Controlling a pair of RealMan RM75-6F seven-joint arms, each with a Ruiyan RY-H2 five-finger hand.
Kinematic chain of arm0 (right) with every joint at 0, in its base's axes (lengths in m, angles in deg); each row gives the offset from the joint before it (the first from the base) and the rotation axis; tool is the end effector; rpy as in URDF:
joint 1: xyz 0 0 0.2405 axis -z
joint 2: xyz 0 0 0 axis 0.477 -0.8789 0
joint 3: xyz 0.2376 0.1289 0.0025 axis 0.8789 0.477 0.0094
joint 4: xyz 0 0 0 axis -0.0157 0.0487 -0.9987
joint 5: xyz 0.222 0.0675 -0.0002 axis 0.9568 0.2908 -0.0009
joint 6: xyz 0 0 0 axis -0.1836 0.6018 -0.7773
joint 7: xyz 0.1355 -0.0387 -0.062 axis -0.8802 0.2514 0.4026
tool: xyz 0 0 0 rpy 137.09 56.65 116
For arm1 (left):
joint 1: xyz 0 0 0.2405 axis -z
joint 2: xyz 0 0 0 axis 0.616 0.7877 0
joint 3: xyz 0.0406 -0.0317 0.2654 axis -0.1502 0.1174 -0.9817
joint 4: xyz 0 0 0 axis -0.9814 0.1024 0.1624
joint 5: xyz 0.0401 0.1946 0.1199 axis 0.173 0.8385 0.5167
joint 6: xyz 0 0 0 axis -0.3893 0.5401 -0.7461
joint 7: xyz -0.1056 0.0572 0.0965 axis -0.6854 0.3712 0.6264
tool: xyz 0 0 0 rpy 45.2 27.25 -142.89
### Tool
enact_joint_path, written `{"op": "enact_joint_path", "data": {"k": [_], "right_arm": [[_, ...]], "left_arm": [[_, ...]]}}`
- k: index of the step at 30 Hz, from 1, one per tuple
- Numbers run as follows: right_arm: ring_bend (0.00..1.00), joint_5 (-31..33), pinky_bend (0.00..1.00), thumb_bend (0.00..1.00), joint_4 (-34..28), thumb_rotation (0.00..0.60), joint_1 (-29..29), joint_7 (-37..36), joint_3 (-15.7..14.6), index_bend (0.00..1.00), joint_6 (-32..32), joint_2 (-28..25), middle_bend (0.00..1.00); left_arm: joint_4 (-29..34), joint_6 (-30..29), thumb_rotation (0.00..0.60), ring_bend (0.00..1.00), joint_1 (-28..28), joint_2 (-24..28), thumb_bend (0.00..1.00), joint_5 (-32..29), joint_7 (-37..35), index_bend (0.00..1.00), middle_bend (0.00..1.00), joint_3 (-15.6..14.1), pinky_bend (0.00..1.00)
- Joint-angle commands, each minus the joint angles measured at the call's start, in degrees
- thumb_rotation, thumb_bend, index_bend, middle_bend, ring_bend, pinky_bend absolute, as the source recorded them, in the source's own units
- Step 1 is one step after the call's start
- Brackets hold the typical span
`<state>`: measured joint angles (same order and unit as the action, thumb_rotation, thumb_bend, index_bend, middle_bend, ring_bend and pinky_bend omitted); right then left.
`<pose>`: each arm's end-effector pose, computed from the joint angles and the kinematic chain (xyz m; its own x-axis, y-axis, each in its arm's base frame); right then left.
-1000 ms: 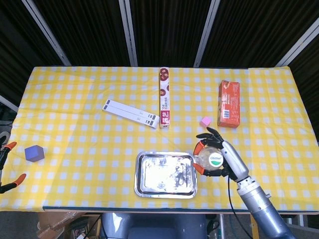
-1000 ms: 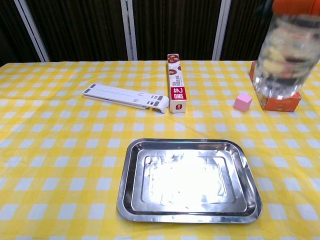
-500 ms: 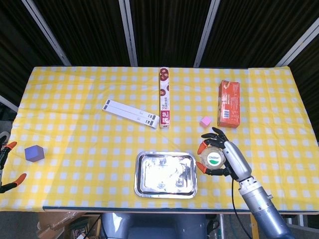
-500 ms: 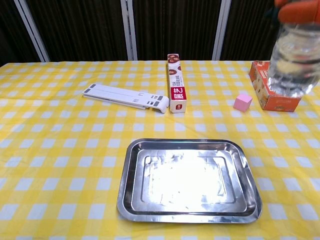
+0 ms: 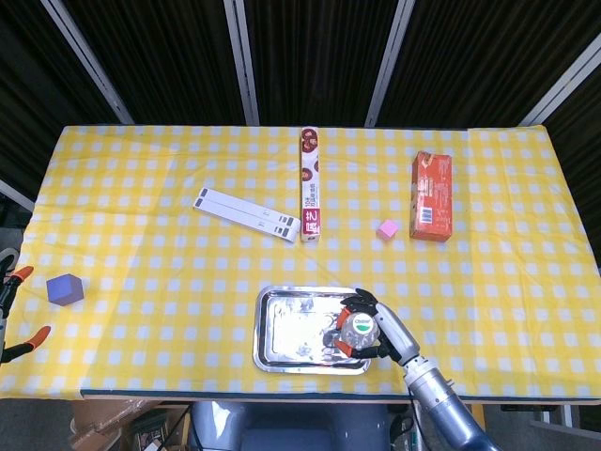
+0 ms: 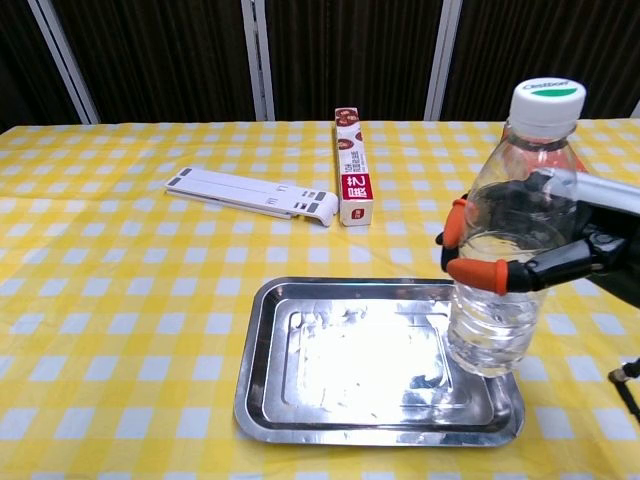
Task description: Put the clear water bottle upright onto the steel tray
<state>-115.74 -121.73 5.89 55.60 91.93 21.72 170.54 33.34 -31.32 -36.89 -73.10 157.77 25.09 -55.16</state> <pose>-0.1514 -0.2335 -0.0100 -0.4937 -0.5221 0.6954 -0.8158 0.0011 -0.5784 -0.3213 0.1729 0.1615 0.4407 -0.0625 0.8955 0.8975 0.0467 -0.4385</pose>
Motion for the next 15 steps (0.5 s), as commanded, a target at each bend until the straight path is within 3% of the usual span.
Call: {"op": "enact_joint_path", "data": {"k": [1,7,15], "right_arm": [[0.24,0.41,0.00,0.69,0.05,0.600,0.32,0.88,0.29,0.76,1.11,0.50,0.54],[0.24,1.18,0.00,0.69,-0.31,0.600,1.58,-0.75,0.61,0.76,2.58,-1.69,0.54],[0.24,-0.18,0.00,0.69,0.90,0.600,5.52,-9.14,1.33,0.76,6.47,-14.14,0.54]], "left_arm": [[0.03,0.23,0.600,0.00,0.20,-0.26,0.21,0.00,0.53,0.14,0.00,-0.01,0.00],[0.17,0.23,0.600,0.00,0.22,-0.63,0.21,-0.14,1.52,0.14,0.00,-0.03,0.00],[0.20,-0.51,0.600,0.00,-0.15,-0.47,0.21,-0.99,0.78,0.14,0.00,0.47,0.00]]}}
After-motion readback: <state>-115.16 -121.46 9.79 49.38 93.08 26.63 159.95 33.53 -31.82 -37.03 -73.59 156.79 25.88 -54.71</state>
